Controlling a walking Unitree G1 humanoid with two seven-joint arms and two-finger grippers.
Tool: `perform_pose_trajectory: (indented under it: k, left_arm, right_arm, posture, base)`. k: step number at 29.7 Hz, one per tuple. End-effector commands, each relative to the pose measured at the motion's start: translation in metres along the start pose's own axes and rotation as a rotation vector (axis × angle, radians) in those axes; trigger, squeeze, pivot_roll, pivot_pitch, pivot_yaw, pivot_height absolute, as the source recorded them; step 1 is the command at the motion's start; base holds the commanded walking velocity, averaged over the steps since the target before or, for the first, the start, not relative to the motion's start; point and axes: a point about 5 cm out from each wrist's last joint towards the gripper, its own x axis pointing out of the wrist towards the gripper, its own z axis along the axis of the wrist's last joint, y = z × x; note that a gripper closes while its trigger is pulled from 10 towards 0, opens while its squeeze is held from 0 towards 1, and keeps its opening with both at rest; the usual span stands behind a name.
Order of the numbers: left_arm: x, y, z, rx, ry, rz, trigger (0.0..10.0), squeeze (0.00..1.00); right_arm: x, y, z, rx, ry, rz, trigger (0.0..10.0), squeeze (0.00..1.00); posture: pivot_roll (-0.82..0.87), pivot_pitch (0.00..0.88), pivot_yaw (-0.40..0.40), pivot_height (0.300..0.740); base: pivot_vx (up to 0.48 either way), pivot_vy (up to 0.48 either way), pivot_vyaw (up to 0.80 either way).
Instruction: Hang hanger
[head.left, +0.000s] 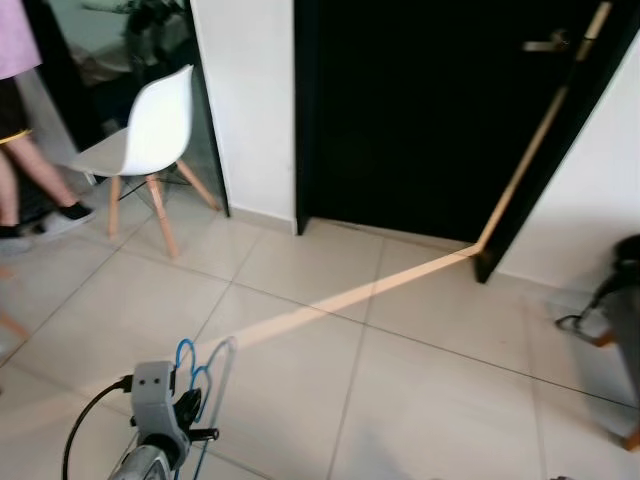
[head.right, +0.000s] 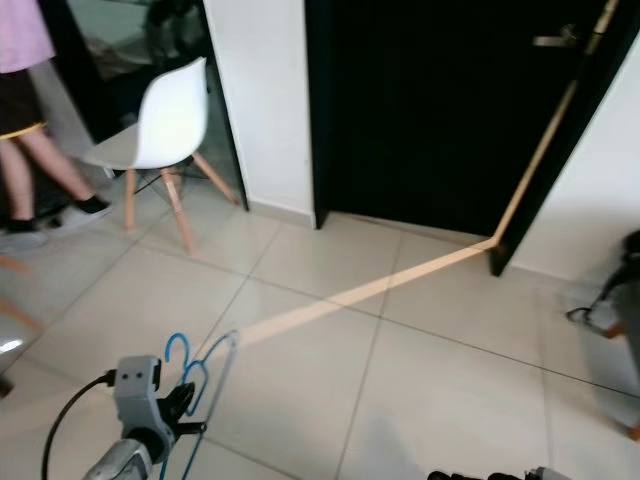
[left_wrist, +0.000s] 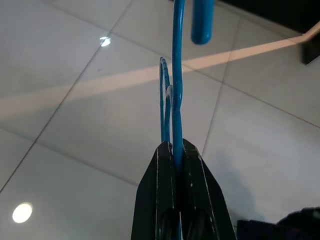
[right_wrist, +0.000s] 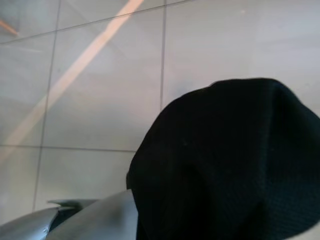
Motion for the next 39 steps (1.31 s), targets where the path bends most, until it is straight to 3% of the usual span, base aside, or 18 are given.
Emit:
perform_pose_trajectory:
  k: [1,19,32,39]
  left_arm:
    - [0.0,0.001,-0.002,0.015,0.011,-0.001,10.0,0.0]
    - [0.003,0.006,-0.009,0.011,0.03,0.005,10.0,0.0]
    - [0.008,-0.002,-0.002,0.015,0.006,-0.006,10.0,0.0]
    - [0.004,-0.003,0.001,0.02,-0.014,-0.014,10.0,0.0]
  right_arm:
    - [0.0,0.001,-0.001,-0.009,-0.001,0.005,10.0,0.0]
    - [0.005,0.0,0.007,-0.014,-0.013,0.009,10.0,0.0]
    - [0.004,-0.002,0.005,-0.009,0.005,-0.003,10.0,0.0]
    - [-0.001,-0.006,0.004,-0.009,0.008,-0.006,10.0,0.0]
  posture:
    - [-0.06,0.13,-0.032,0.74]
    - [-0.06,0.132,-0.031,0.74]
    - [-0.06,0.125,-0.032,0.74]
    - [-0.06,0.123,-0.032,0.74]
  base:
    - [0.0,0.0,0.66]
    - [0.0,0.0,0.66]
    - [0.0,0.0,0.66]
    - [0.0,0.0,0.66]
